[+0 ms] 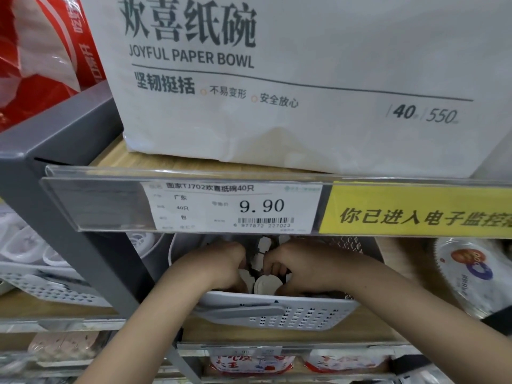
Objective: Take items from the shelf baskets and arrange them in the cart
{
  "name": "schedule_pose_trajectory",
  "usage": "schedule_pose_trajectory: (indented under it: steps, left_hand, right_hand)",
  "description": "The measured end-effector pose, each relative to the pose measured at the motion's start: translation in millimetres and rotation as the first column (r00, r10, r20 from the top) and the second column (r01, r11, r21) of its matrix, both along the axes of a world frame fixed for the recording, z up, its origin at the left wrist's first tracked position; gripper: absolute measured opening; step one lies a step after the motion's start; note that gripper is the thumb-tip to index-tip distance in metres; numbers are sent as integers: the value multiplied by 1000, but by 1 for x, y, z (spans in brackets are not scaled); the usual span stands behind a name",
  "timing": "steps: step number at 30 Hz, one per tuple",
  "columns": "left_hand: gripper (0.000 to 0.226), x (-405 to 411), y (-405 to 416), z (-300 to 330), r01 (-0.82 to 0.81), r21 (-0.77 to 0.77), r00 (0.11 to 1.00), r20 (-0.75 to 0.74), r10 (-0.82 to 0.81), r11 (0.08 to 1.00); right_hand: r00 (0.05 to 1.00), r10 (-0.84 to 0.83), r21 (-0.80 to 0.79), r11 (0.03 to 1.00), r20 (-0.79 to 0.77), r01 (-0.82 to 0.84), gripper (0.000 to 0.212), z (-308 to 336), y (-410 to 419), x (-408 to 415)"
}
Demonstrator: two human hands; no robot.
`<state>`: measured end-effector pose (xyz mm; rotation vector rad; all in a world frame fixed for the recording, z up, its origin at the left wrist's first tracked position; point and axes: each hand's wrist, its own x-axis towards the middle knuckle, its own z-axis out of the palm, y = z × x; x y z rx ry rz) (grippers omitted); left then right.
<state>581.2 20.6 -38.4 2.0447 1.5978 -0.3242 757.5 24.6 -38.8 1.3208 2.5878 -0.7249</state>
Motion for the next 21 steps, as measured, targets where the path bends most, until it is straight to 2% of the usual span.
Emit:
schedule_pose_trajectory:
  steps: [3,11,15,18,21]
  left_hand:
    - [43,1,2,-1,4,3,1000,0,-4,1000]
    - [29,-2,3,1,-19,10,999,41,19,1000]
    - [22,-2,-2,9,-18,150,998,58,9,989]
    - [23,-5,-17,19,-84,227,985,169,46,970]
    - [23,-7,-41,31,-142,329,961,274,49,933]
  right_hand:
    - [1000,5,17,1000,20,-5,42,0,0,1]
    - [998,25,84,996,-49,-21,21,4,0,2]
    - [986,-37,58,997,-162,47,19,8,-3,5]
    - [976,-76,29,996,-204,83,15,10,-7,8]
    - [970,-97,99,988,-221,121,24,17,-16,11]
